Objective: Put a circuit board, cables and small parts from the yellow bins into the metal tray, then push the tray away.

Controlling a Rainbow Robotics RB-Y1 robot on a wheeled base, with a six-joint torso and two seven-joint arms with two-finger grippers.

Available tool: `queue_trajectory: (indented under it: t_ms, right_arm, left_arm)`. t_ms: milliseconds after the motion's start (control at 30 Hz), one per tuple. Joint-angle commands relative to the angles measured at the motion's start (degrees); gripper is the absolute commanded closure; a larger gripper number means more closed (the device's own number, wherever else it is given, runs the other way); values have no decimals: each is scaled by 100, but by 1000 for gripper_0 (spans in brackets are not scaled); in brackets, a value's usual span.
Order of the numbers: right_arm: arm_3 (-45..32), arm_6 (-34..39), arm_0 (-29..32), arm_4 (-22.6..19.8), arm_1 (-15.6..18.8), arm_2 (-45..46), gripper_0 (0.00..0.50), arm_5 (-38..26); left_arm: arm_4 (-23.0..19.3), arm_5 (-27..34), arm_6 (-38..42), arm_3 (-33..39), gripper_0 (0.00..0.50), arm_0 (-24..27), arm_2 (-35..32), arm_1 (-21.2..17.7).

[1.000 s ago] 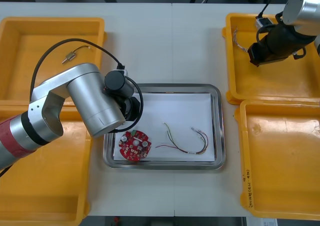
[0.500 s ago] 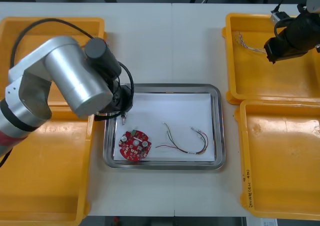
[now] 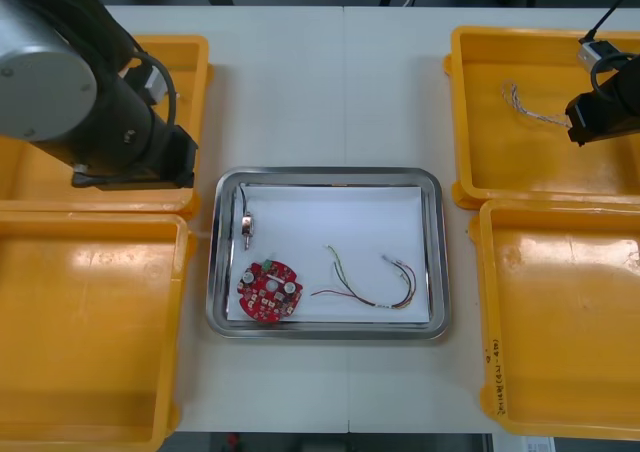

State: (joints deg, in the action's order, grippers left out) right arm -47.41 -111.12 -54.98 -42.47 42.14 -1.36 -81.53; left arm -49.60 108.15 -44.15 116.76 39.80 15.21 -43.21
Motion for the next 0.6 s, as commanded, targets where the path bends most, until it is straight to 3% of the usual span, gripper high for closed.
queue_trajectory:
  t_ms: [33, 167, 467, 500, 533, 567, 600]
  right_arm:
    - [-163, -287, 40, -60, 294, -75, 500, -91]
    - [-189, -331, 102, -60, 294, -75, 500, -91]
    - [-233, -349, 163, -60, 294, -75, 500, -100]
    - [-233, -349, 163, -60, 294, -75, 457, -100]
    - [-233, -357, 172, -60, 294, -75, 457, -100]
    - [-233, -357, 163, -60, 294, -75, 160, -100]
    - [-233, -357, 163, -60, 294, -75, 125, -100]
  left_arm:
    - [-375, 185, -718, 75, 0, 247, -502, -486]
    - [-604, 185, -1316, -207, 0, 239, -827, -653]
    - [-630, 185, -2608, -1147, 0, 239, -1398, -873]
    - [-612, 185, -2731, -1226, 0, 239, -1433, -891]
    - [-568, 185, -2898, -1340, 0, 239, -1477, -908]
    - [-542, 185, -3003, -1411, 0, 239, -1504, -917]
    - [-498, 185, -3126, -1490, 0, 239, -1530, -935]
